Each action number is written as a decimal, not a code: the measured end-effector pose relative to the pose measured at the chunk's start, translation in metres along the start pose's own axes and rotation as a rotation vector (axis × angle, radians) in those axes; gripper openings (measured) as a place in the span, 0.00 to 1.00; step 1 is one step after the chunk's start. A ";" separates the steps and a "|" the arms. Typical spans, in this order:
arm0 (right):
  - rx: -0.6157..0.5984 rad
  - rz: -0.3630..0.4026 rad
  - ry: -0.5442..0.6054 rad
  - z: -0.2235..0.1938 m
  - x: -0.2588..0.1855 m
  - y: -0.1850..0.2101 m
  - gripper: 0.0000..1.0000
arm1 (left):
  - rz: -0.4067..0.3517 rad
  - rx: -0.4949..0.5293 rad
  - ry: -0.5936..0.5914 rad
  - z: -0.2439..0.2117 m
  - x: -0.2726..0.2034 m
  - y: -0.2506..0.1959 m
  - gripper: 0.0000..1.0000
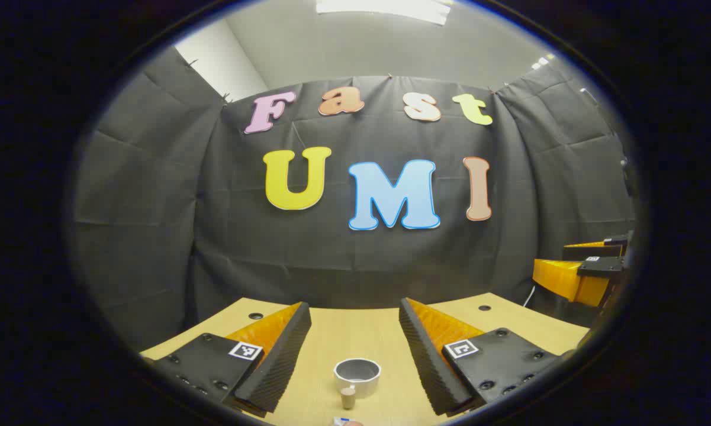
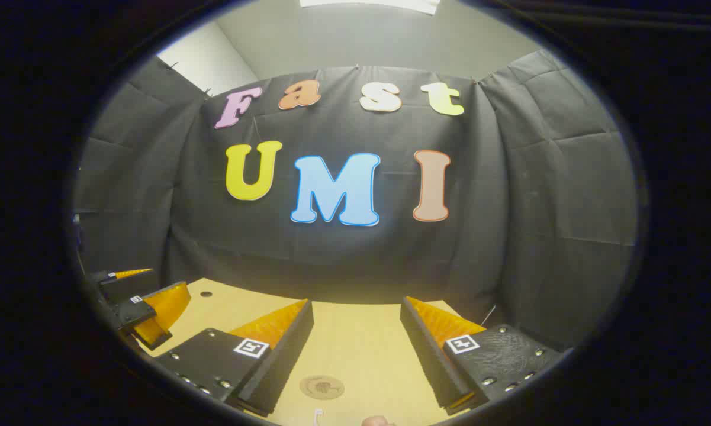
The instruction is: Put the toothbrush and toothpaste on the desktop into the cup, then pick up the cup and place it on the coaster on the desktop.
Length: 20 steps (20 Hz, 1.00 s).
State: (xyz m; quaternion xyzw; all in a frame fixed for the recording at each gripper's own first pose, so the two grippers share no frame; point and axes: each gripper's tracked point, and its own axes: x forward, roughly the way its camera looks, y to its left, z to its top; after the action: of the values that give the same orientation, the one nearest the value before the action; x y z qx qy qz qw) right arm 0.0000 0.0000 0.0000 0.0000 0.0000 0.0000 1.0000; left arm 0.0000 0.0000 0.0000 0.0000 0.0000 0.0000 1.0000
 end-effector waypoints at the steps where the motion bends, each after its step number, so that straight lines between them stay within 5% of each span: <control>1: 0.001 0.002 0.009 -0.002 0.000 -0.001 0.93 | -0.008 0.001 0.008 -0.001 0.000 -0.001 0.94; 20: 0.047 0.038 0.207 -0.053 -0.001 0.009 0.93 | -0.064 -0.028 0.105 -0.021 0.008 -0.022 0.94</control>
State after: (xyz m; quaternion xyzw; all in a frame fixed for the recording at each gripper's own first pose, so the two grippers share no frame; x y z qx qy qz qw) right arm -0.0011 0.0089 -0.0527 0.0236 0.1034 0.0192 0.9942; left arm 0.0082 -0.0220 -0.0206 -0.0139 0.0525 -0.0320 0.9980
